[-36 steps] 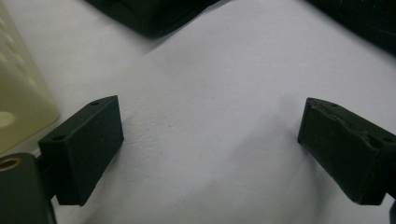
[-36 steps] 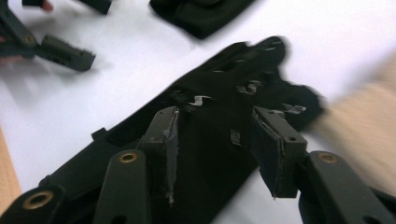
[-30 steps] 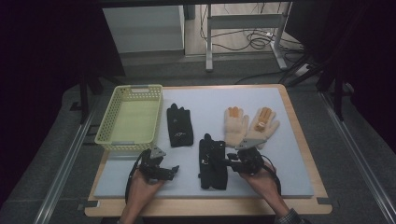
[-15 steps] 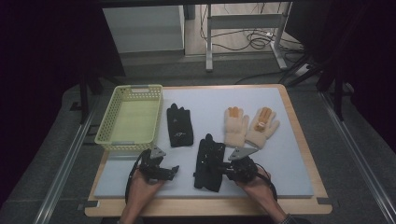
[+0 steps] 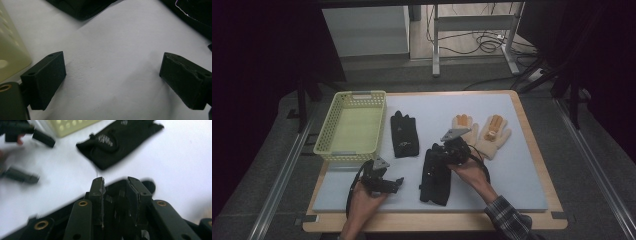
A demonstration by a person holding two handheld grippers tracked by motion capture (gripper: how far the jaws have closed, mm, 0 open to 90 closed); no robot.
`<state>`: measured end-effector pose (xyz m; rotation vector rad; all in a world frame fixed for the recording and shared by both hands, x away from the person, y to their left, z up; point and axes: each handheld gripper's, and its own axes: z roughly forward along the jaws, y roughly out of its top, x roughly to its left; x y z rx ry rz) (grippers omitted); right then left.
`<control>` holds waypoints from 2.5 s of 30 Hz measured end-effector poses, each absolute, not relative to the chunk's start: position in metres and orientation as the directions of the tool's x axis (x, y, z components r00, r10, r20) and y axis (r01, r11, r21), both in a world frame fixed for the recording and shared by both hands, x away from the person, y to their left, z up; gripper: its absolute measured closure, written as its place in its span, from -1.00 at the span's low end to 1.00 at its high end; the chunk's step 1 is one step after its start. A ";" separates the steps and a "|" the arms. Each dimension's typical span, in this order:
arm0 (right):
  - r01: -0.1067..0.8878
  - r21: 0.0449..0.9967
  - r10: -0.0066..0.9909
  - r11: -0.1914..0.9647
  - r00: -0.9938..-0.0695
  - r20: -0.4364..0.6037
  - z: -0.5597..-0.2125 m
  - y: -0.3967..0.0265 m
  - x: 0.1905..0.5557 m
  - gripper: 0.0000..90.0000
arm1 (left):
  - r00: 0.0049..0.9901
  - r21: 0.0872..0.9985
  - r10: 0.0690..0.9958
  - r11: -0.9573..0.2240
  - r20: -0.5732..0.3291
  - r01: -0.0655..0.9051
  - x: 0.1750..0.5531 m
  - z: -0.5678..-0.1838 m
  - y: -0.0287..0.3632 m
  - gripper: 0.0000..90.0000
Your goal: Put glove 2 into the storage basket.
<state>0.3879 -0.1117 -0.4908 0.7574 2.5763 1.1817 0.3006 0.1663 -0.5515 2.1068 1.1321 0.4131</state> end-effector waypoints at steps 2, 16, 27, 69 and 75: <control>0.361 0.752 0.528 0.551 -0.849 0.021 -0.490 -0.106 0.394 0.49 | 0.567 0.708 0.822 -0.374 -0.046 0.599 0.301 -0.551 0.166 -0.84; 0.337 0.726 0.509 0.599 -0.861 -0.020 -0.496 -0.038 0.462 0.26 | 0.568 0.708 0.822 -0.373 -0.048 0.600 0.301 -0.552 0.166 -0.84; 0.347 0.695 0.509 0.630 -0.860 -0.032 -0.516 -0.001 0.494 -0.13 | 0.568 0.708 0.822 -0.372 -0.048 0.599 0.301 -0.552 0.166 -0.84; 0.428 0.784 0.582 0.450 -0.806 0.106 -0.435 -0.087 0.382 0.82 | 0.566 0.710 0.823 -0.370 -0.049 0.599 0.301 -0.552 0.166 -0.84; 0.445 0.786 0.598 0.430 -0.792 0.120 -0.441 -0.109 0.344 0.81 | 0.566 0.710 0.823 -0.369 -0.051 0.600 0.301 -0.552 0.166 -0.84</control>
